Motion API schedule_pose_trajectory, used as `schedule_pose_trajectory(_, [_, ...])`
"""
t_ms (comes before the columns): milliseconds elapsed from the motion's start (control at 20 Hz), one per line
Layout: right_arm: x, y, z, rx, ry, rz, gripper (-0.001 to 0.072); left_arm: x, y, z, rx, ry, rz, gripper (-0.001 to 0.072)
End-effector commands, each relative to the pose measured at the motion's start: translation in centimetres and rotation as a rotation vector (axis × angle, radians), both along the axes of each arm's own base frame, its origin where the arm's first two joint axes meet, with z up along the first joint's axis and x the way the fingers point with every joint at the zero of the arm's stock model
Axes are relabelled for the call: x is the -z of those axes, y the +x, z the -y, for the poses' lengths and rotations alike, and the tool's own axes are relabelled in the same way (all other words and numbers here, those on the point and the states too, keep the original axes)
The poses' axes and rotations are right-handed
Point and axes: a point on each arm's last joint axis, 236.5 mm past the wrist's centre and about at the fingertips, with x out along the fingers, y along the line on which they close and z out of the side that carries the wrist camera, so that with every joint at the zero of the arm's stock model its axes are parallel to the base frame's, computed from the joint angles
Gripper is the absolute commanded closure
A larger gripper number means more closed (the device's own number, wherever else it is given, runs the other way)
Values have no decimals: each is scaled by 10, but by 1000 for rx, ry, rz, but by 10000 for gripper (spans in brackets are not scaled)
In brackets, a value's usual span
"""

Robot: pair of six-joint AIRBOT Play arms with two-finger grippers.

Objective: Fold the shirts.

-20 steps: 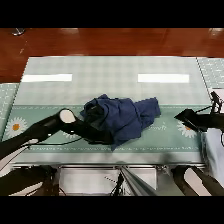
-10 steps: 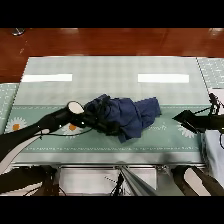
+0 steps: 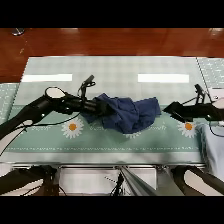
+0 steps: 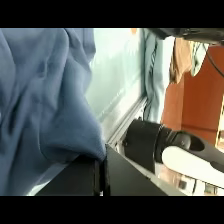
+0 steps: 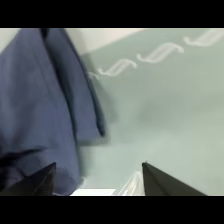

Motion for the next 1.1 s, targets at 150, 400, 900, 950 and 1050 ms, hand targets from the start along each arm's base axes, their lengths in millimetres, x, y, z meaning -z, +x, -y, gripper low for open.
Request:
schedule_pose_trajectory(150, [16,36,-50,-136,79,-62,88,-13,24,-22,-75,-14,37,682])
schedule_pose_trajectory(400, [27,47,-68,-183,84,-88,89,-13,25,-23,-80,-14,38,682])
schedule_pose_trajectory(900, [-2,50,-95,-363,100,-47,690,-28,41,-37,-111,-29,84,682])
schedule_pose_trajectory(950, [-30,66,-88,-366,72,11,690,-48,55,-46,-141,-47,130,682])
schedule_pose_trajectory(1050, [-107,107,-73,-324,17,189,690,-117,95,-68,-241,-120,282,682])
